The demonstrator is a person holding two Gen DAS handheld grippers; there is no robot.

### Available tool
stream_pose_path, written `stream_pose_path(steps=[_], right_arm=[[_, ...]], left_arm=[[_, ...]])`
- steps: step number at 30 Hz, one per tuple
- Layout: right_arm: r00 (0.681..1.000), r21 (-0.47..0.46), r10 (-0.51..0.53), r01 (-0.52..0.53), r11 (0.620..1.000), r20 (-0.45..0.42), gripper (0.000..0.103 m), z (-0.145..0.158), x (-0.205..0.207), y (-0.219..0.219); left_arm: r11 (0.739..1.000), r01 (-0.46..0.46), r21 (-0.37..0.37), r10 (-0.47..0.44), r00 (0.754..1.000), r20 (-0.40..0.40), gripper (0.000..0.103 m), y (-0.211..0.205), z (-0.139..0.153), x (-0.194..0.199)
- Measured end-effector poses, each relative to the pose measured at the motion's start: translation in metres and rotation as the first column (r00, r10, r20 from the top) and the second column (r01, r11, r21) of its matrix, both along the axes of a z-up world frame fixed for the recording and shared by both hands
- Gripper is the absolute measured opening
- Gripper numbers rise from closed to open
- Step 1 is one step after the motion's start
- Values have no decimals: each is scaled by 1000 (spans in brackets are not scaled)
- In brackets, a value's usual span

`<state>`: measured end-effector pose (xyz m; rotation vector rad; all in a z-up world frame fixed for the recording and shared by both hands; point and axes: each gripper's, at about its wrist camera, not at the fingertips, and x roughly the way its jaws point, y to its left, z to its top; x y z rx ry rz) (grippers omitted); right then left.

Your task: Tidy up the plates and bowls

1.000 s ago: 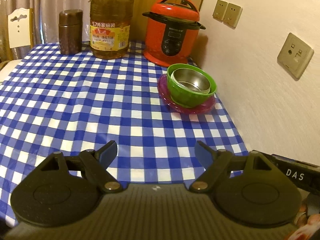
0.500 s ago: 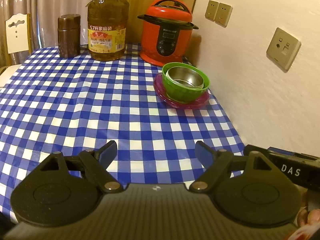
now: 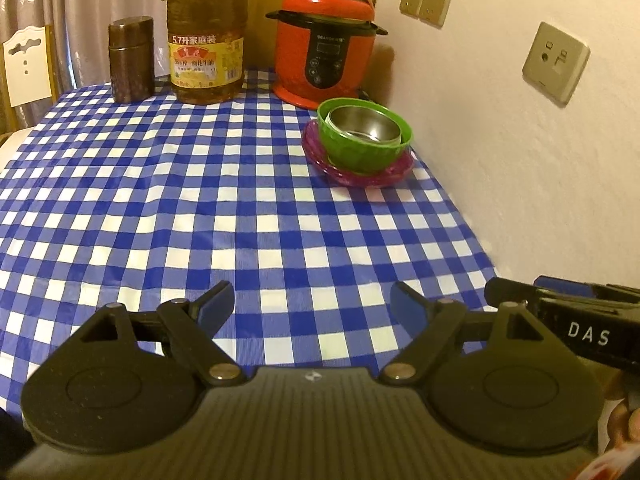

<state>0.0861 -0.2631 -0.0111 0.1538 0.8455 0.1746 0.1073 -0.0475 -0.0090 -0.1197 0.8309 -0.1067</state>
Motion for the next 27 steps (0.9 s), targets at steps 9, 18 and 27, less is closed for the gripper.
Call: stream_pose_path(steps=[9,18,27], right_arm=[[1000,5,3,-3,1000,-11,59,-2,-2,-3],[1000,-1,4,-4,1000,-7,59,-2,-2,-3],[1000,-2,-1,1,1000,-8,59,-3,0,-6]], left_arm=[[1000,1,6,-1,1000,-6,84,0,-2,-2],[1000,4,4,-4,1000,-5,84,1,-2,-2],[1000,10,2,-10,1000,-5,84,0,-1,-3]])
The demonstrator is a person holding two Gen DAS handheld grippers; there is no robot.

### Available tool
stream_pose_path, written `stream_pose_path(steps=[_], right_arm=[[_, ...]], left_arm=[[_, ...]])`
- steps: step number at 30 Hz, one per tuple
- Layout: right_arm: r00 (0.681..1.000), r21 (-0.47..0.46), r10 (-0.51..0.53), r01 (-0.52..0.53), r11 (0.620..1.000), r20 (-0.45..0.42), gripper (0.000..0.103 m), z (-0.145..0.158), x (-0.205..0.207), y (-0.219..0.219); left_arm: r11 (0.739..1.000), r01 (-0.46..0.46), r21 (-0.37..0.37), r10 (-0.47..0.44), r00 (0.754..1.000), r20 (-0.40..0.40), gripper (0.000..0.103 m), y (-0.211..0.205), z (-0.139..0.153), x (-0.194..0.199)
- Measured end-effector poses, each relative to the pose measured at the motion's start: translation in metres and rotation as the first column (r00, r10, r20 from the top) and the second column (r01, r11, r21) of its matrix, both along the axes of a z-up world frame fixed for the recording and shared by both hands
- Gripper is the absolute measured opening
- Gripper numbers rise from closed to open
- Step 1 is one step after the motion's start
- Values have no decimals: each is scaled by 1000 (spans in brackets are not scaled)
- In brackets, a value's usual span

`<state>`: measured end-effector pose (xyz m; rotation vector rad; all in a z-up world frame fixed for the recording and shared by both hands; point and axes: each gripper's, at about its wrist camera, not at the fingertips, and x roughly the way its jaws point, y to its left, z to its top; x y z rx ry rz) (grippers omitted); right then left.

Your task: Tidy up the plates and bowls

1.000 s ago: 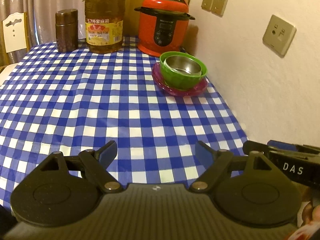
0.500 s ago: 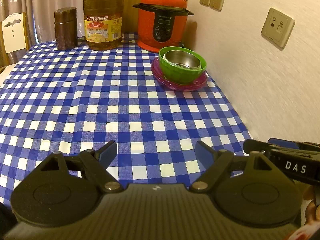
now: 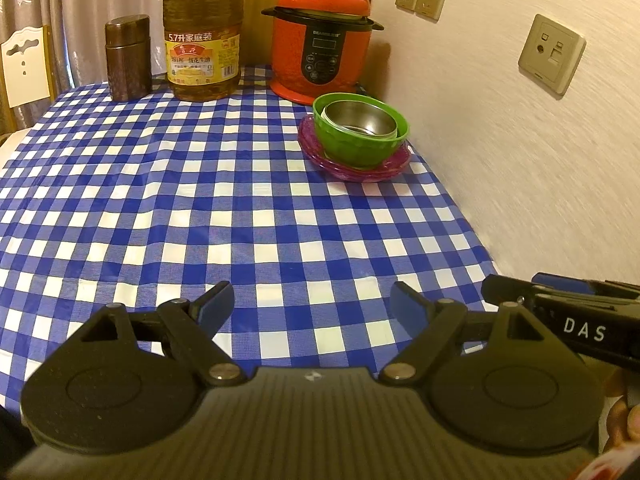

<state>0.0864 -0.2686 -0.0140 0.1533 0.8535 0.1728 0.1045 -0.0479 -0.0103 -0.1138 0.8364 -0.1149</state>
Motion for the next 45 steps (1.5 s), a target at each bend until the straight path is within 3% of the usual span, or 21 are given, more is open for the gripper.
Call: stream_pose_path(steps=[45], right_arm=[[1000,0,-2,2,1000,2,59,-1,0,-1]], left_arm=[[1000,6,-9,-6,1000,-2,84,0,2,1]])
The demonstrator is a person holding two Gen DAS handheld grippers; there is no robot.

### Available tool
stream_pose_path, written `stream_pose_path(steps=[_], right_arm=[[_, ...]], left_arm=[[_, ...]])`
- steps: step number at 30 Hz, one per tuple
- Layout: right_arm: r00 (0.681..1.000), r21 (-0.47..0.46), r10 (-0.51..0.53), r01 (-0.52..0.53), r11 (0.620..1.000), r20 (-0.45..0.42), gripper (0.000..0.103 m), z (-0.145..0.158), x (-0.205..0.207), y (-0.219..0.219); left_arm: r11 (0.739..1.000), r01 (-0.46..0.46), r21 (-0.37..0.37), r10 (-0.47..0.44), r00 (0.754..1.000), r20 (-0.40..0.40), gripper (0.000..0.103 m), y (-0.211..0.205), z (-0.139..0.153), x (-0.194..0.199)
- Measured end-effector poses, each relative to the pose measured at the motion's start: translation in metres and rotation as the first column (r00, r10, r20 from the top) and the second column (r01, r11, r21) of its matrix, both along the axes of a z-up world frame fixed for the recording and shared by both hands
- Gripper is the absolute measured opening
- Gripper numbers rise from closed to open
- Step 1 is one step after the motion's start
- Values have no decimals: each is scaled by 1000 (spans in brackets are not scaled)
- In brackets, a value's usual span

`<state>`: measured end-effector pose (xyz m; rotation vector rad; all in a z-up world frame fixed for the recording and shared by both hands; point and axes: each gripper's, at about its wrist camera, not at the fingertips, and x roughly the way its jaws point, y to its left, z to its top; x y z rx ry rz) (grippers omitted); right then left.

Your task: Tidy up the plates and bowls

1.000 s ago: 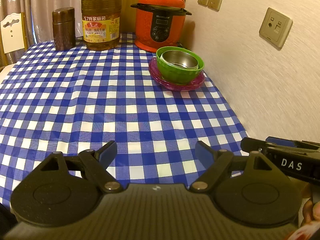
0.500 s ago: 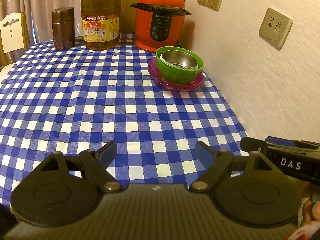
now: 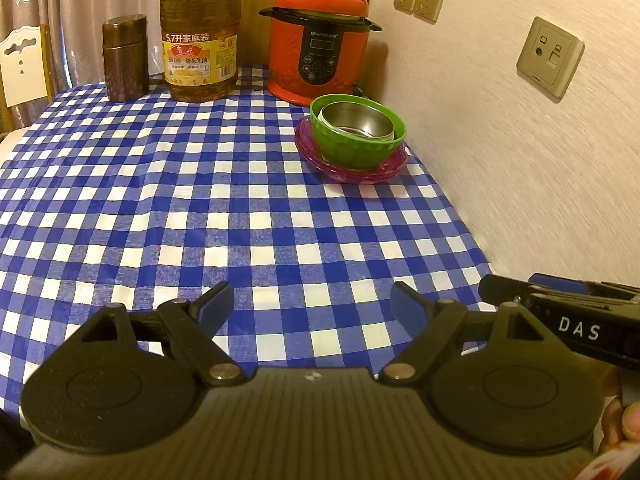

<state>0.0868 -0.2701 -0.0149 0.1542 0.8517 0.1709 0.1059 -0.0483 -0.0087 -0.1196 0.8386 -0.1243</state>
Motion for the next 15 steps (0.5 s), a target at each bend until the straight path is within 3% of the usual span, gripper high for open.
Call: stream_pose_path(steps=[15], right_arm=[[1000,-1,-1,1,1000,0,59,-1,1,-1]], left_arm=[[1000,-1,-1,1,1000,0,84,0,0,0]])
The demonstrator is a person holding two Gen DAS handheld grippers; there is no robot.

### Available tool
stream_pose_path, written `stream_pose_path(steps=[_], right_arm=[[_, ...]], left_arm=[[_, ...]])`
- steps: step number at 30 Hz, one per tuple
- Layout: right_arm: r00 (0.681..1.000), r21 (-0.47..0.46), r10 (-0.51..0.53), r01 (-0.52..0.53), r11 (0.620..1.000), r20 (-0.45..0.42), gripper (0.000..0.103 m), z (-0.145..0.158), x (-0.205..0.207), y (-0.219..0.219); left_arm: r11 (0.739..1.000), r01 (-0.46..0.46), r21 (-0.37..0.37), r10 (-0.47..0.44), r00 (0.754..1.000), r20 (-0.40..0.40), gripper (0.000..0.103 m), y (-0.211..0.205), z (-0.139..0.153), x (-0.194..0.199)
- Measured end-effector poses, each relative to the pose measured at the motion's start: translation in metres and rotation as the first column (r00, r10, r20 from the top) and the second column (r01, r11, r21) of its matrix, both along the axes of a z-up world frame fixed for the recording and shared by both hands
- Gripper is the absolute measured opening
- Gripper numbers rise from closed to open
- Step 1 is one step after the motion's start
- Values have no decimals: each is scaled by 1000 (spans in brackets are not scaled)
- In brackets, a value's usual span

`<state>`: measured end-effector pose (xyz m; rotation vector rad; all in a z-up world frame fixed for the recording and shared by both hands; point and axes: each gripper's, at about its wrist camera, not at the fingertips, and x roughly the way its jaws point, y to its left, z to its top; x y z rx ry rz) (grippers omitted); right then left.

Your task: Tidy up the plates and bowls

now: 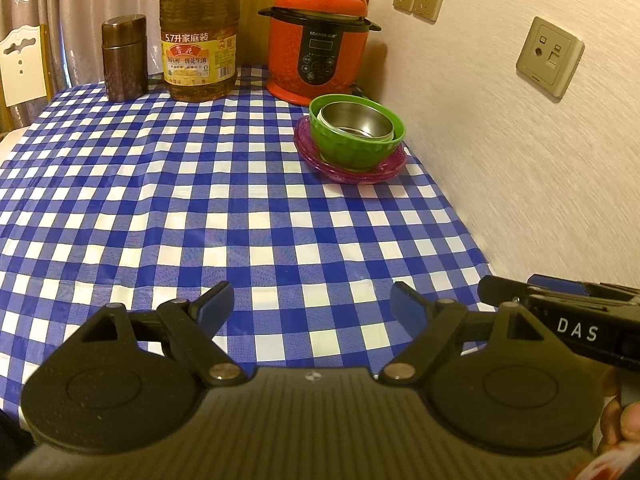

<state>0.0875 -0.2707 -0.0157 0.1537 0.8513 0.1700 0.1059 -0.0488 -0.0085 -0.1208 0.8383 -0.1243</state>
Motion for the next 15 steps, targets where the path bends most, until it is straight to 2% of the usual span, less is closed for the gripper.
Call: stream_pose_path(steps=[15], right_arm=[[1000,1,0,0,1000,0,59,0,0,0]], left_arm=[[1000,0,0,0,1000,1,84,0,0,0]])
